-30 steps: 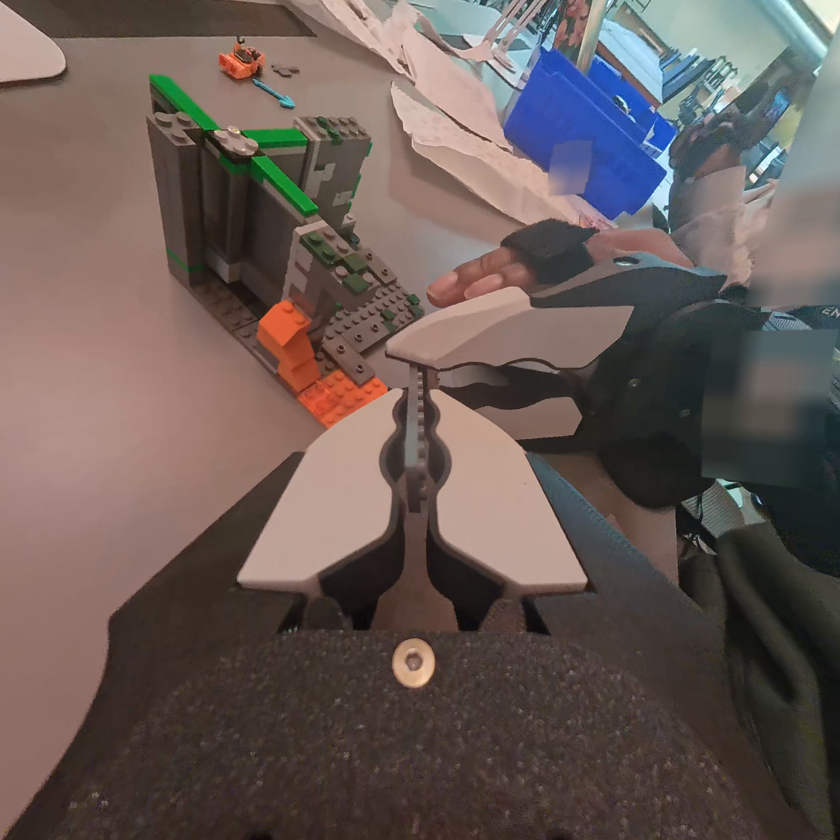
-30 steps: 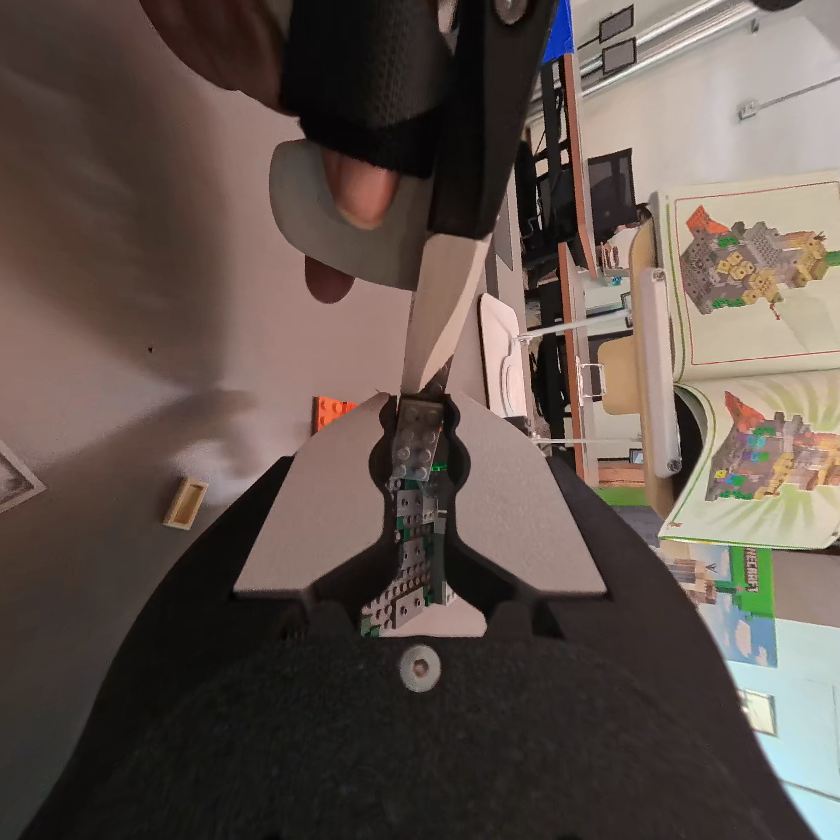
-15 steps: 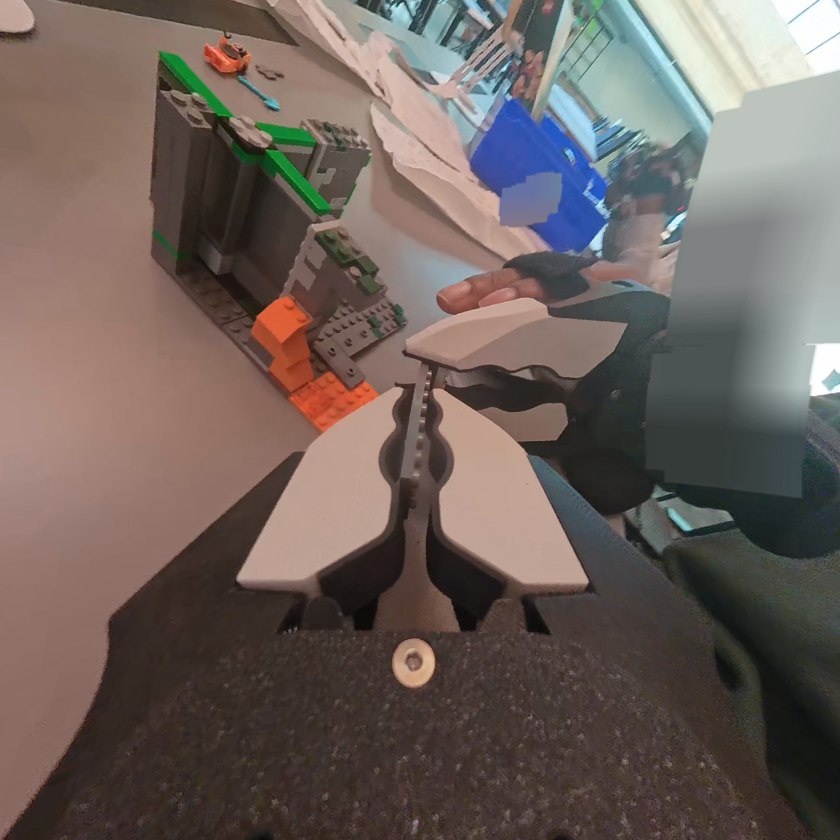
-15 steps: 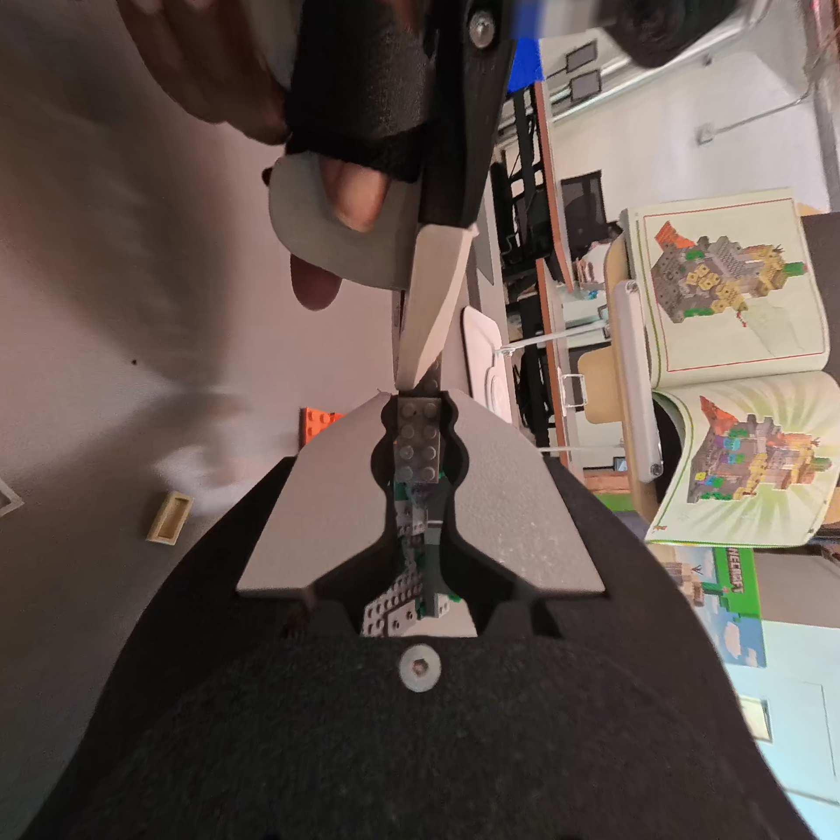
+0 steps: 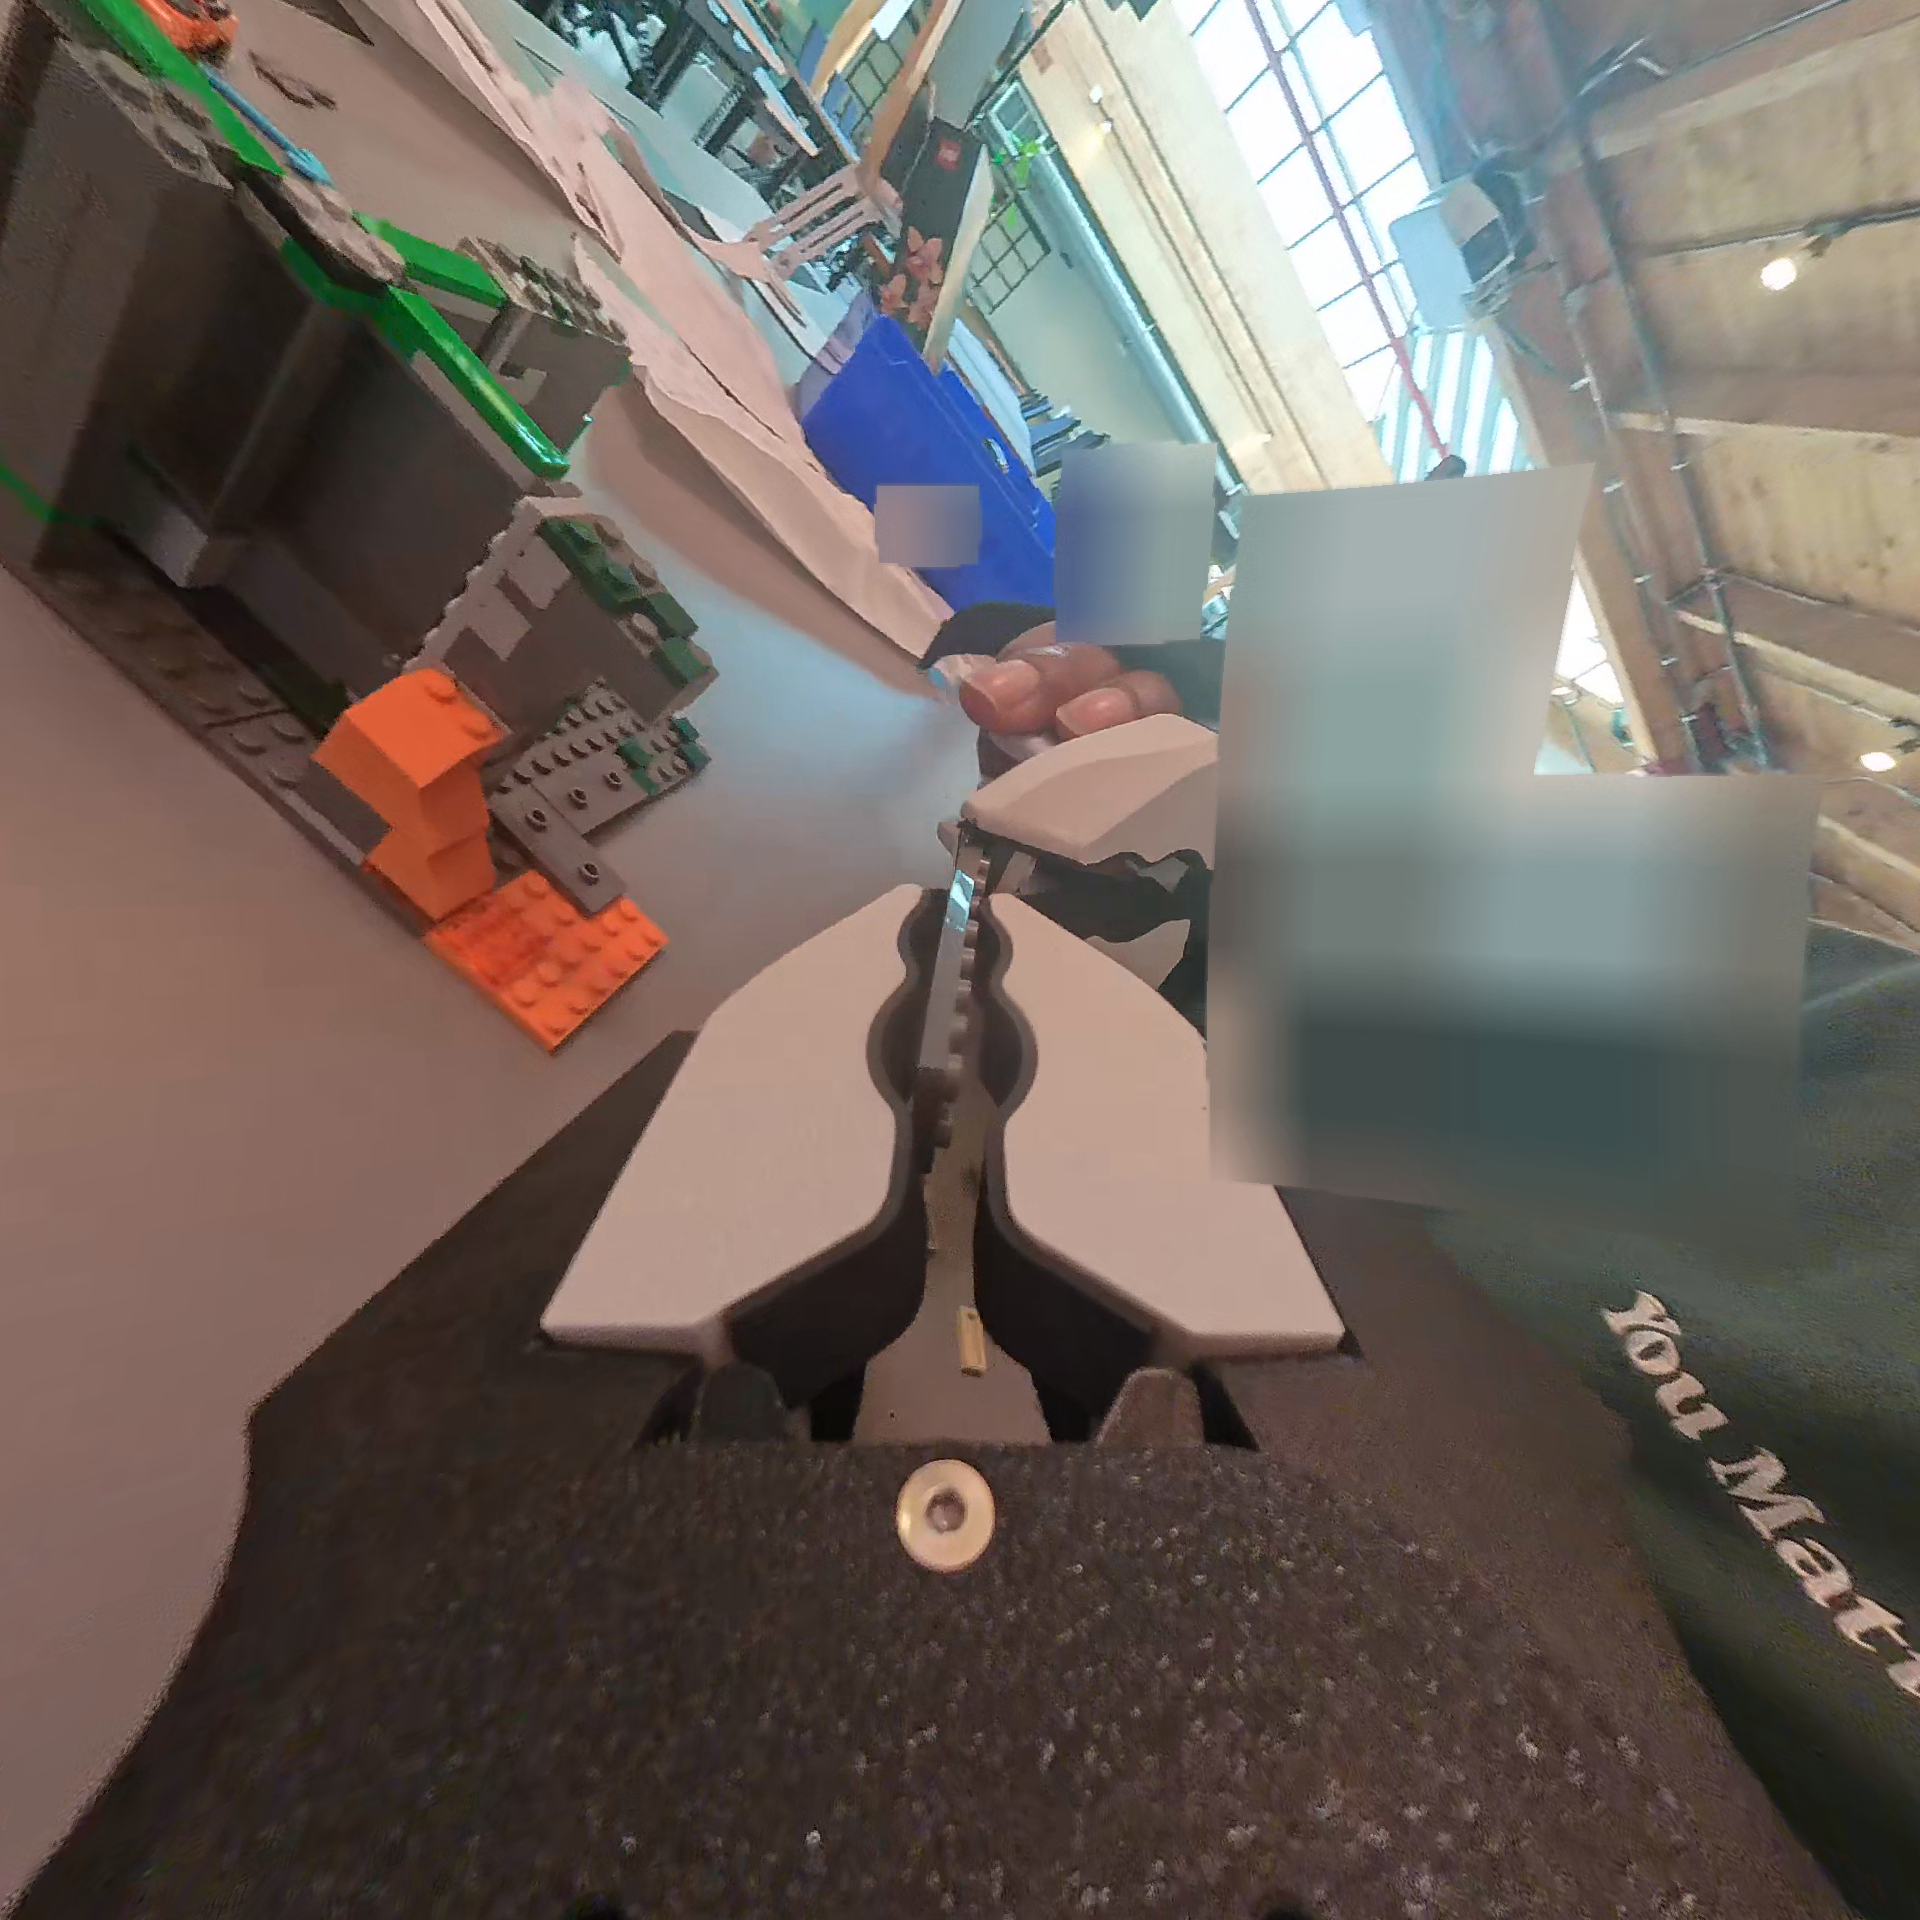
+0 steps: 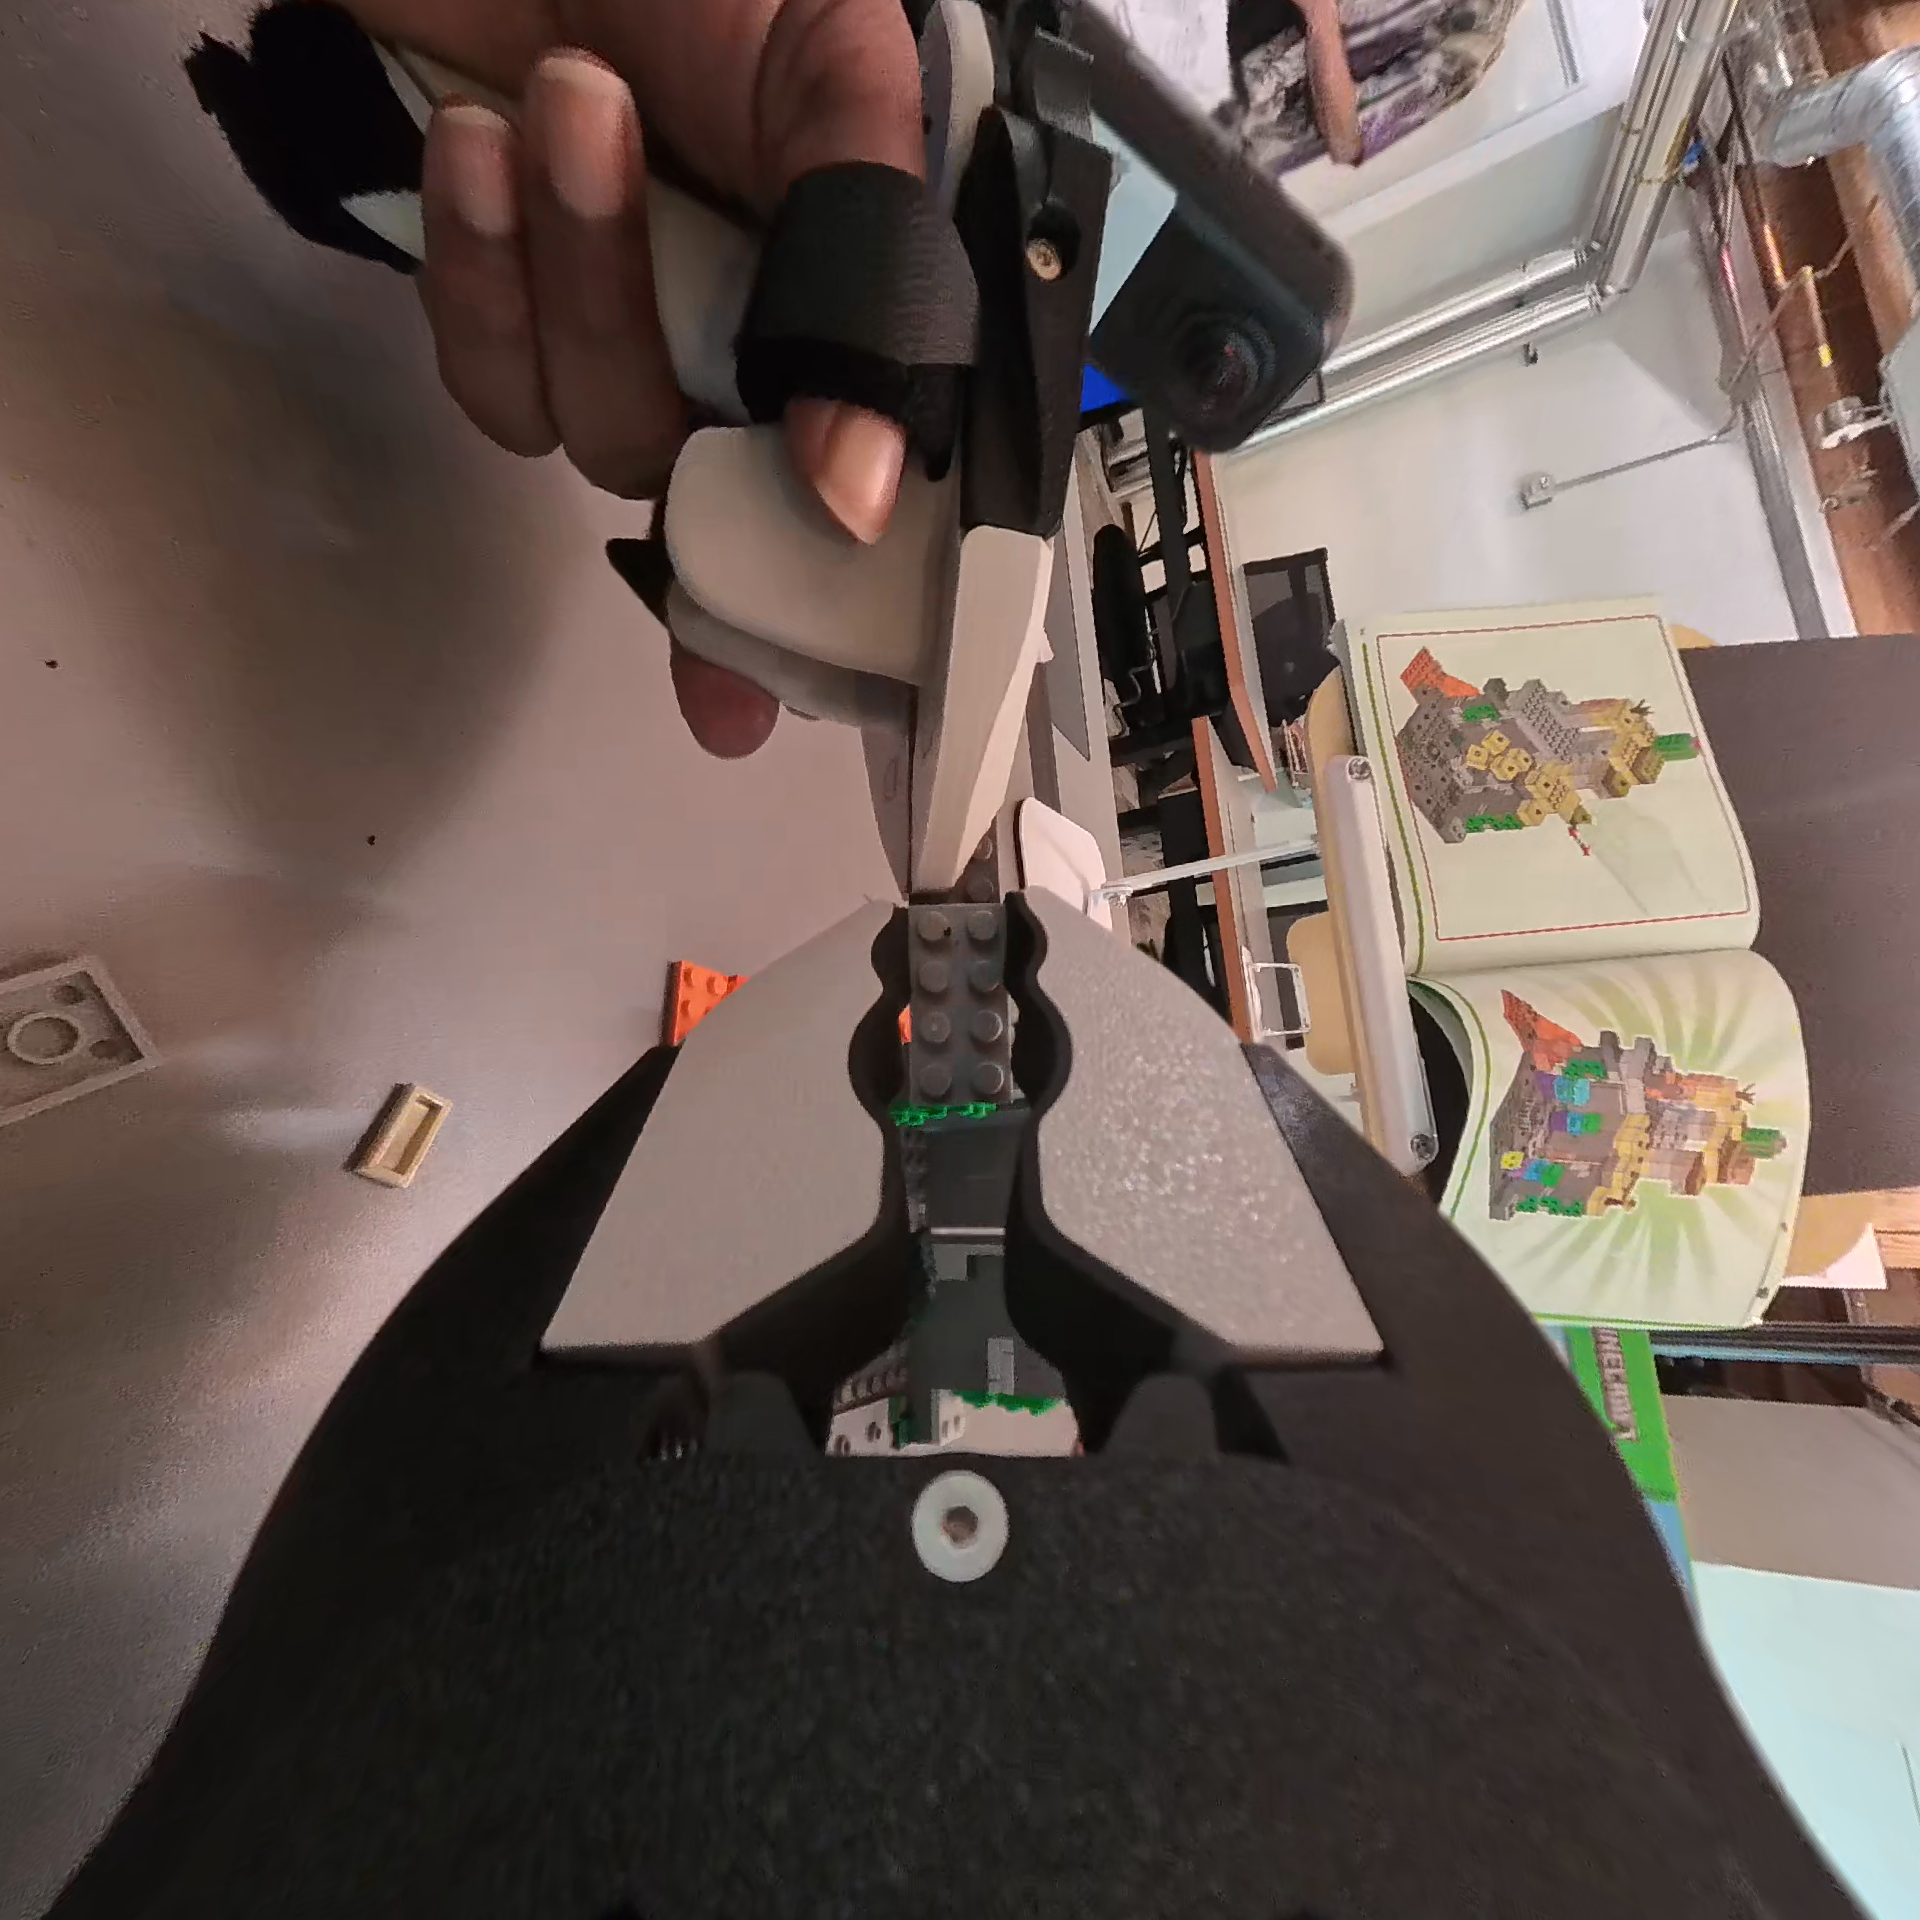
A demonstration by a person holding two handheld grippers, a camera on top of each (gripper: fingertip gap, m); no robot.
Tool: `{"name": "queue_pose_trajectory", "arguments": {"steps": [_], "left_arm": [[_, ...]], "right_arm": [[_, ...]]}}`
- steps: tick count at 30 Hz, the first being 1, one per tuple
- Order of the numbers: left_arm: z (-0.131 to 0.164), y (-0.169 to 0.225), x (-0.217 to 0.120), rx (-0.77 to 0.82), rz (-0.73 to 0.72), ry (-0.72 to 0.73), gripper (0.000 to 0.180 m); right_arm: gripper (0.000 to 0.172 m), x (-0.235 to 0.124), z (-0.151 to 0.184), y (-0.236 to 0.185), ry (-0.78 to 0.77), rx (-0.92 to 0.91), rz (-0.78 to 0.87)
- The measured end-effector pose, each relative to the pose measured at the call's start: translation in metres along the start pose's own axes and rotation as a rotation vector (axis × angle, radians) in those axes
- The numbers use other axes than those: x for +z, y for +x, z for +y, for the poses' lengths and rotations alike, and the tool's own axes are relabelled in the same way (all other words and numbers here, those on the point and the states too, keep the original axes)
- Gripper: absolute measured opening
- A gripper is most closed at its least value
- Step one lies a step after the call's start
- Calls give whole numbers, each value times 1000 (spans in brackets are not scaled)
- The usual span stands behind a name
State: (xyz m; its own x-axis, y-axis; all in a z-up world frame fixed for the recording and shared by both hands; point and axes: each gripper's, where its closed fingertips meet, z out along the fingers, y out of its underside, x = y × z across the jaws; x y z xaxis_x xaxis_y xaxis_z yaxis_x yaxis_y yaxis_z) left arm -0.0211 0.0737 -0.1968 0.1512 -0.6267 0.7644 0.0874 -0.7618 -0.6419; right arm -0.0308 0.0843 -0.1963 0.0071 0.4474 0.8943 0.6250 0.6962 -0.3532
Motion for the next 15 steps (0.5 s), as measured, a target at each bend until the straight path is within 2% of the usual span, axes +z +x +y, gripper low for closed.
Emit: {"name": "queue_pose_trajectory", "arguments": {"steps": [2, 3, 4, 5, 6, 7, 8, 10, 15], "left_arm": [[0, 3, 0, -23, 39, -1, 5], [-2, -3, -2, -48, 8, 19, 5], [-10, -28, -14, -41, -112, 81, 5], [-20, -30, -28, -117, -65, 134, 4], [-23, -21, -34, -54, -55, 130, 5], [-21, -14, -29, 78, -107, 89, 5], [-20, -3, -21, 123, -90, 79, 5], [-15, 1, -12, 115, -84, 53, 5], [-15, -8, -18, 188, -177, 26, 5]], "right_arm": [[16, -2, -2, 0, -2, -19, 0], [18, -4, -6, 2, 13, -35, 9], [17, -18, -38, 6, 202, -20, 26], [17, -29, -56, 9, 234, 7, 17], [17, -33, -61, 14, 205, -42, 49], [17, -34, -56, 17, 189, -61, 72], [17, -32, -42, 17, 167, -17, 58], [16, -34, -27, 14, 141, -7, 48], [17, -37, -16, 19, 136, 124, 77]]}}
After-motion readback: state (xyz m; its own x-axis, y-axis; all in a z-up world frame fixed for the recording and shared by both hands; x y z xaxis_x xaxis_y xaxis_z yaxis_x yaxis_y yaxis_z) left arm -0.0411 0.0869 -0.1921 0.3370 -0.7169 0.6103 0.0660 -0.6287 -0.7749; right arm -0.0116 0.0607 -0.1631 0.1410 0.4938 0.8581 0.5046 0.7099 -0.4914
